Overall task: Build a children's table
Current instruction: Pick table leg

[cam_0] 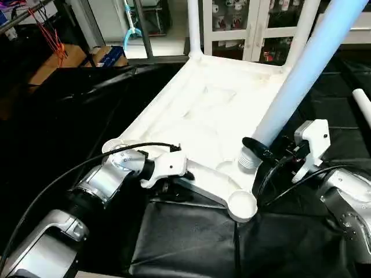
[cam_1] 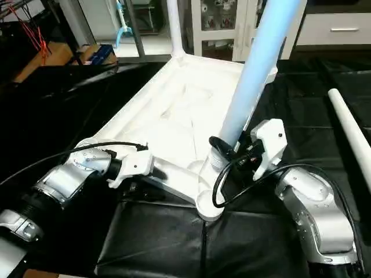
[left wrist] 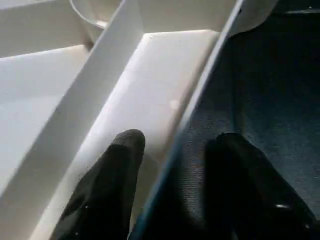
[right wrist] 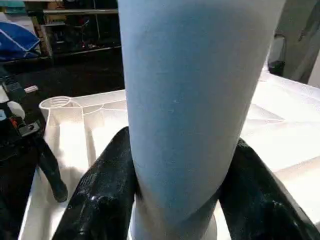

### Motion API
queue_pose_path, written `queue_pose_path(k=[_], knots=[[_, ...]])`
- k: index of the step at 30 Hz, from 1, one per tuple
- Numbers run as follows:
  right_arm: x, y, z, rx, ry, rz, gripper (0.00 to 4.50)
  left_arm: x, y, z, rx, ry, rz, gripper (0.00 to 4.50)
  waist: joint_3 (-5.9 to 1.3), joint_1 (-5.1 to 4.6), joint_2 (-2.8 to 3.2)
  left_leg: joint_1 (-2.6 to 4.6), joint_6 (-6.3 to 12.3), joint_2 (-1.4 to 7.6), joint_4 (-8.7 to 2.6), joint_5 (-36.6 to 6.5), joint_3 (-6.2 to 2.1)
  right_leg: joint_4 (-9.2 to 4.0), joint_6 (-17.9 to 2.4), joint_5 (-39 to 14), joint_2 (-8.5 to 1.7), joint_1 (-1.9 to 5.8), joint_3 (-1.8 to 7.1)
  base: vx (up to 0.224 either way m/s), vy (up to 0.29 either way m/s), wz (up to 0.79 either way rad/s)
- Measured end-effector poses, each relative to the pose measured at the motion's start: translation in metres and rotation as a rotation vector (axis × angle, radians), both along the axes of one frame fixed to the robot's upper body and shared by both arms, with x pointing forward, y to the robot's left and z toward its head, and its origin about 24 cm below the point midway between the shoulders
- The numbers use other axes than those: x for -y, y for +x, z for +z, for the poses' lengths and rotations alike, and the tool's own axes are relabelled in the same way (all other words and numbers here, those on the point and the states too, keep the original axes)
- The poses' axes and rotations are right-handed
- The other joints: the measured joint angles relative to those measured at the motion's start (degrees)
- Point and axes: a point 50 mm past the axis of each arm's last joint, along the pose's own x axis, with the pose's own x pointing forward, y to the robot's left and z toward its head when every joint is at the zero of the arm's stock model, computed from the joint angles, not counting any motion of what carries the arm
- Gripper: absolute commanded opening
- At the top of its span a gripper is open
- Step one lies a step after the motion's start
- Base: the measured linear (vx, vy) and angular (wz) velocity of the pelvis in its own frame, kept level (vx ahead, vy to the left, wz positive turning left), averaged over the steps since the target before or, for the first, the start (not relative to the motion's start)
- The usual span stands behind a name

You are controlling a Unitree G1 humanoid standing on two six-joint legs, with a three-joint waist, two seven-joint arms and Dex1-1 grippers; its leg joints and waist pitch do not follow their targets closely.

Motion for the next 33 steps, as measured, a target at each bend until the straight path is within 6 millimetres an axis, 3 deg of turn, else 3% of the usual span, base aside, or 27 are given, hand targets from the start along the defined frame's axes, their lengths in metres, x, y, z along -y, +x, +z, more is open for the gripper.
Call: queue_pose_path(k=[9,11,23,27,33], knots=[[-0.002,0.0,0.0,-0.002,-0.002,0.008,1.86,-0.015,-0.002,0.002,-0.028,0.026,0.073,1.43,0.04,-0.94,-0.05,-0.01,0.03,0.0,-0.4,0.0,0.05,-0.19,0.1,0.0,0.02,-0.11,-0.03,0.0,0.0,0.0],[-0.003,0.0,0.0,-0.002,0.0,0.01,1.86,-0.021,-0.01,0.001,-0.044,0.019,0.093,1.38,0.06,-1.38,-0.09,-0.01,0.03,0.0,-0.52,0.0,0.1,-0.28,0.1,-0.1,0.02,-0.16,0.01,0.0,0.0,0.0],[-0.011,0.0,-0.004,-0.015,0.004,0.05,1.86,-0.039,-0.039,-0.005,-0.101,-0.013,0.19,0.71,0.22,-1.72,-0.41,0.04,0.03,0.21,-0.59,0.0,0.42,-0.2,0.1,-0.1,0.03,-0.37,-0.02,0.0,0.0,0.0],[-0.013,0.001,-0.005,-0.022,0.008,0.063,1.86,-0.056,-0.064,-0.007,-0.116,0.003,0.262,0.6,0.17,-2.49,-0.82,0.04,0.02,0.32,-0.67,0.0,0.49,-0.25,0.1,-0.1,0.05,-0.48,-0.11,0.0,0.0,0.0],[-0.015,0.001,-0.006,-0.025,0.01,0.073,1.86,-0.061,-0.077,-0.007,-0.133,0.011,0.335,0.22,0.13,-2.19,-1.14,0.08,0.0,0.33,-0.63,0.1,0.51,-0.15,0.1,-0.1,0.05,-0.48,-0.11,0.0,0.0,0.0]])
